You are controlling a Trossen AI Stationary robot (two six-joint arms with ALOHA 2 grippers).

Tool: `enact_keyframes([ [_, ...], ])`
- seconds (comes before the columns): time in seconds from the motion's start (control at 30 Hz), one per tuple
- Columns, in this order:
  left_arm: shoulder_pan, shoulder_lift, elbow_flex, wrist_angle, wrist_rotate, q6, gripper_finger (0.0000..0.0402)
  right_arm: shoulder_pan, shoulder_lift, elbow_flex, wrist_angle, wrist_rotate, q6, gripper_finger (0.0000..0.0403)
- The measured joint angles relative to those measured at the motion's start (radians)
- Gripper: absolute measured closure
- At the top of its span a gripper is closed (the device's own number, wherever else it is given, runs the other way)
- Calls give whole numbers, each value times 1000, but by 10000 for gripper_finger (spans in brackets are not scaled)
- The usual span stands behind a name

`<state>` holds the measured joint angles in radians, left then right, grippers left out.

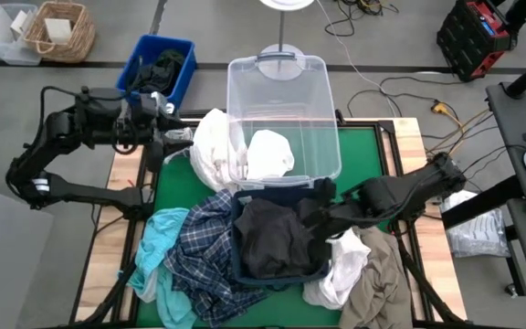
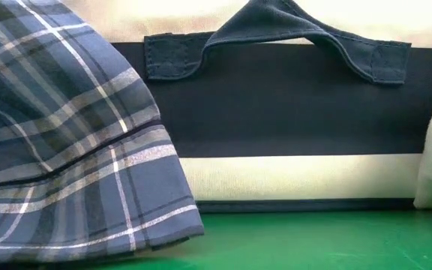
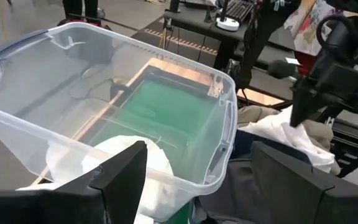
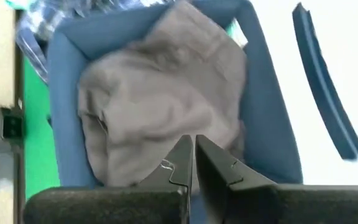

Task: Sort clothes
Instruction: Put the patterned shirt into the blue laundry organizer

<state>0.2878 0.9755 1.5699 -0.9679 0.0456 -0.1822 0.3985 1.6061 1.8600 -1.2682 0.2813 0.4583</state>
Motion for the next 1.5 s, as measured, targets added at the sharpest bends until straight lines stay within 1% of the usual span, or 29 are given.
enact_keyframes([
  [0.2,-4,-35,-21,1,2,-75,139,4,-83,-18,-144,0,13,390],
  [0.37,-6,-46,-67,-3,2,-173,139,5,-146,-32,-180,1,13,390],
  [0.5,-10,-48,-102,-57,60,-298,139,5,-186,-32,-185,41,12,390],
  [0.6,-11,-52,-122,-133,96,-407,139,5,-202,-32,-205,115,11,390],
  [0.7,-22,-50,-127,-262,120,-518,139,5,-213,-32,-223,184,-13,390],
  [0.8,-40,-42,-127,-376,117,-592,139,5,-215,-32,-222,224,-51,390],
  [0.87,-57,-32,-127,-429,96,-628,139,4,-211,-32,-222,255,-66,390],
  [0.97,-90,-11,-127,-465,79,-653,139,2,-210,-32,-222,303,-66,390],
  [1.07,-137,11,-127,-469,76,-665,139,2,-210,-32,-220,307,-65,390],
  [1.17,-191,35,-127,-473,61,-665,139,2,-214,-32,-215,306,-25,390],
  [1.23,-235,49,-127,-481,30,-656,139,-1,-224,-32,-214,304,14,390],
  [1.37,-347,67,-146,-485,-76,-592,139,-4,-245,-31,-210,310,72,390],
  [1.5,-452,74,-204,-465,-93,-592,139,-3,-257,-23,-207,356,99,390],
])
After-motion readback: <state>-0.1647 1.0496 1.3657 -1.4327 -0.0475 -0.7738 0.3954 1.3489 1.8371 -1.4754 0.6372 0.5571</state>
